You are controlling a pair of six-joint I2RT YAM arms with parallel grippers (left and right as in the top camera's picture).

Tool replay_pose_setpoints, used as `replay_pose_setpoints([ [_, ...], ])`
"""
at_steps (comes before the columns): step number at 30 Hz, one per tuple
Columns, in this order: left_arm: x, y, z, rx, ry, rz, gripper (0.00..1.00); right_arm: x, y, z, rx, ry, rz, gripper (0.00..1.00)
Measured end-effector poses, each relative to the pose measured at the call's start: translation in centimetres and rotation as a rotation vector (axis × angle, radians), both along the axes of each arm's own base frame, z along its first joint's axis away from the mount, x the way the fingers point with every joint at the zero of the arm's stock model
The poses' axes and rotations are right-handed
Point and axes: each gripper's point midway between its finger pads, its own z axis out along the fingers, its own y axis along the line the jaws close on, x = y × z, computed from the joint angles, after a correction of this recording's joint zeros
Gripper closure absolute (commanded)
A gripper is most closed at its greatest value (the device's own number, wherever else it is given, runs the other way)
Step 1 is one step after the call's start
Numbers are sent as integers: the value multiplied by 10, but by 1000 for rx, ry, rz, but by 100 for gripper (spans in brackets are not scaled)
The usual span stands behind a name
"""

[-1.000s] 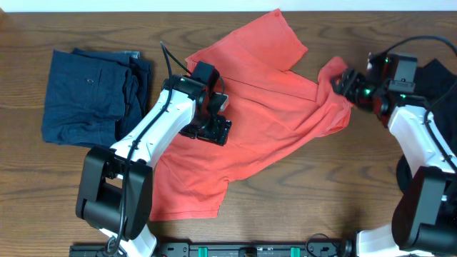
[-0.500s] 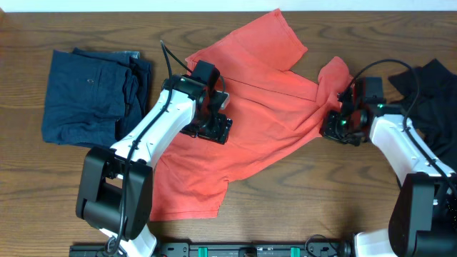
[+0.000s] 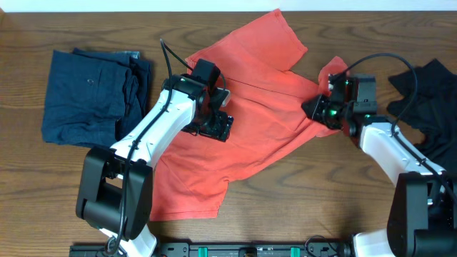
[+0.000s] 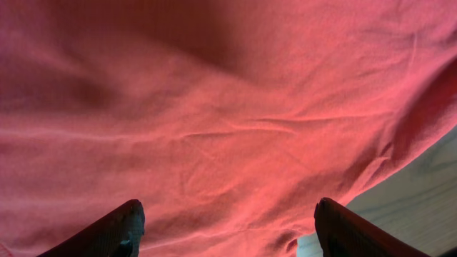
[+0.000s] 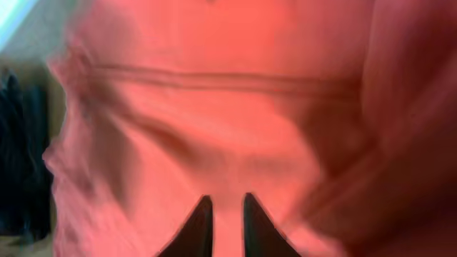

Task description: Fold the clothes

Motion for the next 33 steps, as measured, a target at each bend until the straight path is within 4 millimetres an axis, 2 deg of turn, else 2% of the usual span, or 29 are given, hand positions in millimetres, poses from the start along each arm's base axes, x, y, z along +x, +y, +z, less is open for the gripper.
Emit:
replay_pose_setpoints([
  [4,0,0,0,0,0,0,23,-34,-10,-8,-63,146,87,78],
  [8,0,0,0,0,-1,0,23,-53,-23,-6,-141,193,162,90],
  [10,0,0,0,0,-1,0,23,-59,-28,-5,-176,202,180,90],
  [12,0,0,0,0,-1,0,23,-65,-33,-7,-212,223,190,95],
  [16,0,0,0,0,-1,0,23,-67,-45,-15,-268,250,144,99],
  [20,1,0,0,-1,-3,0,23,-70,-51,-41,-275,314,30,99],
  [23,1,0,0,-2,-4,0,23,-71,-44,-65,-246,347,-24,99],
  [24,1,0,0,-2,-4,0,22,-69,-36,-70,-215,347,-25,99],
  [27,1,0,0,-2,-4,0,22,-37,-11,-67,-151,221,-17,99],
  [29,1,0,0,-1,-4,0,22,-10,13,-62,-74,94,25,99],
  [31,1,-1,0,-2,-4,0,23,5,33,-50,0,4,69,99],
  [33,1,0,0,-2,-4,0,22,9,47,-38,53,-36,111,98],
])
